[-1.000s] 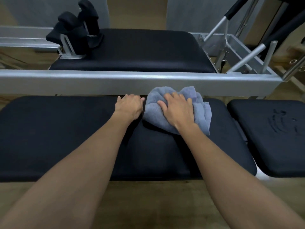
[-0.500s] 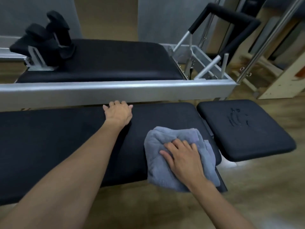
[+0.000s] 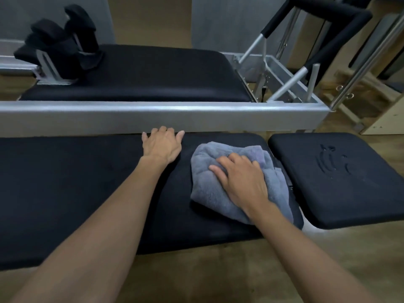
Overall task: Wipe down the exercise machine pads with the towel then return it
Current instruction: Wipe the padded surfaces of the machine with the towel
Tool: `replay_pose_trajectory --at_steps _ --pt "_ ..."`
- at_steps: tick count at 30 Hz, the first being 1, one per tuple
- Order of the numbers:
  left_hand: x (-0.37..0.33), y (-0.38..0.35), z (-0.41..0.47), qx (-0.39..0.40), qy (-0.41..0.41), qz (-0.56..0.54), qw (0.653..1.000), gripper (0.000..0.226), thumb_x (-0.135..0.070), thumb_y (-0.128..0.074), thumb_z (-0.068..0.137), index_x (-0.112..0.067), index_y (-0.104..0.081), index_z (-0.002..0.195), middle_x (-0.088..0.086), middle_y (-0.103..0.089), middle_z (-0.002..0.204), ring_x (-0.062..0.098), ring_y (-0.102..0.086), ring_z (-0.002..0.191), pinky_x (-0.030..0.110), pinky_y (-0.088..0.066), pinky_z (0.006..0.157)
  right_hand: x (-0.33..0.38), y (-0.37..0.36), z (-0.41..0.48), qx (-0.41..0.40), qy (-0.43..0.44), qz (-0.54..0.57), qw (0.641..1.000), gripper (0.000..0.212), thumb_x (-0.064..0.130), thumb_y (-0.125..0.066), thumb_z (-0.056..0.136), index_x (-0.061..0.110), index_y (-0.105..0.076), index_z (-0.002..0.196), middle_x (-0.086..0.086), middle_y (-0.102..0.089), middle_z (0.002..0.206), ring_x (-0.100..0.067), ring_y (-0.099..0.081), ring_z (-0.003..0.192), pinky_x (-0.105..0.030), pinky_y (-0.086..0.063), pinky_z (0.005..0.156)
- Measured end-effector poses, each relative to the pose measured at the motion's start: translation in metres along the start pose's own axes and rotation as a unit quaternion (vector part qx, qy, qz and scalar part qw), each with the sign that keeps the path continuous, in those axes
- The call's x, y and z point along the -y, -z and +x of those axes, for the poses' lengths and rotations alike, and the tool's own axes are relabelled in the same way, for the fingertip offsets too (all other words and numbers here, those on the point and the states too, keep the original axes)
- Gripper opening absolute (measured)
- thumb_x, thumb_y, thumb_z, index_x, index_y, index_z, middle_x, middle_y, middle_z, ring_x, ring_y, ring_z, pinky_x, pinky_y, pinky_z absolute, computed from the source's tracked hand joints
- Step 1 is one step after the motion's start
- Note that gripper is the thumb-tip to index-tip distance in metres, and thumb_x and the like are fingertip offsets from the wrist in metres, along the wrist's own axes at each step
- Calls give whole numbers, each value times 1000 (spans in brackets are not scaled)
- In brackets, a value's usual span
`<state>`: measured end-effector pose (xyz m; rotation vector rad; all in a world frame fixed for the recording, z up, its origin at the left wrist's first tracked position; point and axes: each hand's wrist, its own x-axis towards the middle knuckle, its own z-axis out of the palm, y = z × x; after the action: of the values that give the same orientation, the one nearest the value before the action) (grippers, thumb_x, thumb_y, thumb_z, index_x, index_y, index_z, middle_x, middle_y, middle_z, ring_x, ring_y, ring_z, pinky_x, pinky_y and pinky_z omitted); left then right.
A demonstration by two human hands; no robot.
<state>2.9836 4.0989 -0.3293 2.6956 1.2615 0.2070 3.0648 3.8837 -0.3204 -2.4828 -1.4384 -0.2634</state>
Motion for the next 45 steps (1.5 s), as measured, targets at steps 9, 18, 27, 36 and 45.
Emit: replay_pose_trajectory --at_steps 9,18,27,36,45 --pt "2 -11 4 -4 -13 43 999 54 -46 -21 101 -14 -57 124 11 -56 129 33 -47 122 53 -26 107 -31 -42 137 13 -19 -13 1000 43 48 -29 100 20 -62 105 -9 -64 112 -31 -59 99 -42 -35 75" --pt "-21 6 2 45 0 52 998 55 -46 -19 100 -11 -57 121 15 -58 127 37 -49 119 59 -27 106 -25 -7 28 13 -6 11 1000 34 46 -36 96 25 -63 100 2 -64 104 -19 -57 97 -42 -38 83" --pt "-106 -3 4 71 -102 9 992 53 -47 -23 100 -12 -56 124 14 -55 130 35 -48 120 53 -32 102 -47 28 -76 -19 -52 -4 998 40 53 -32 97 29 -64 91 10 -62 88 -15 -57 80 -38 -42 74" --pt "-111 -23 16 7 -91 30 995 52 -44 -19 101 -13 -57 120 13 -57 123 34 -50 114 49 -37 91 -97 -3 57 4 -36 9 999 31 38 -41 99 18 -64 94 -5 -66 99 -25 -60 90 -44 -47 77" --pt "-105 -21 11 4 -93 12 996 37 -32 -33 99 -13 -61 113 12 -59 117 35 -54 109 45 -39 93 -104 -18 112 7 -34 1 999 37 45 -35 100 20 -62 103 -7 -65 112 -27 -58 101 -46 -43 83"
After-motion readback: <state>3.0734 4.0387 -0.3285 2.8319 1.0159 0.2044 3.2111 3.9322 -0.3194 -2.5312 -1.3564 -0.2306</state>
